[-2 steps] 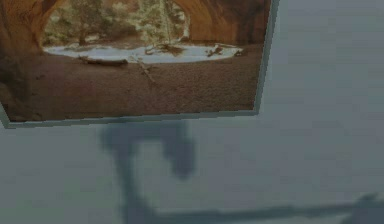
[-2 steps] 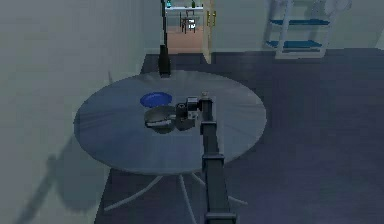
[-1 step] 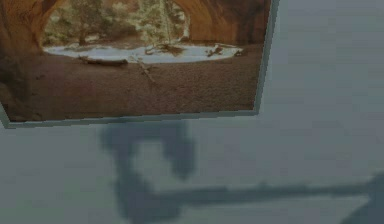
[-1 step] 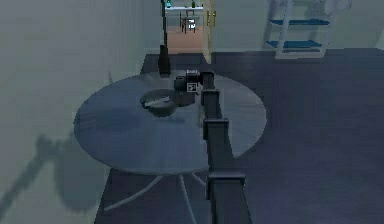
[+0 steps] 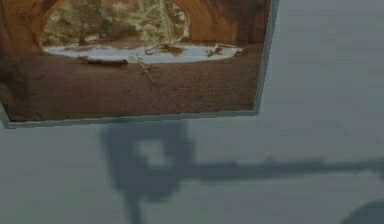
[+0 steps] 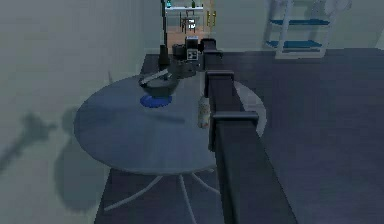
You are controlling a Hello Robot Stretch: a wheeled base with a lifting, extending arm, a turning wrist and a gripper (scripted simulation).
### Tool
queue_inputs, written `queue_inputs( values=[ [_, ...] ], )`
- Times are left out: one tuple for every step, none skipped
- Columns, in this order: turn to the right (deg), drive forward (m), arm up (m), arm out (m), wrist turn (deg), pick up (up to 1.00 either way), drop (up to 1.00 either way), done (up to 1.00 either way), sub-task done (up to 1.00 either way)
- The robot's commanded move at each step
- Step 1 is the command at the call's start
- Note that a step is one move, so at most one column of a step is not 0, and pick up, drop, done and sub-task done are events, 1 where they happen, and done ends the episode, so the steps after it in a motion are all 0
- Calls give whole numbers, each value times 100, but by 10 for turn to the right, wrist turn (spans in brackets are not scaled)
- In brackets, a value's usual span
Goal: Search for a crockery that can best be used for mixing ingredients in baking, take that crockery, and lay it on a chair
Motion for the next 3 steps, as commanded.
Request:
queue_inputs(
  values=[
    [0,0,0,0,-450,0,0,0,0],
    [0,0,0,0,-450,0,0,0,0],
    [0,0,0,0,-30,0,0,0,0]
  ],
)
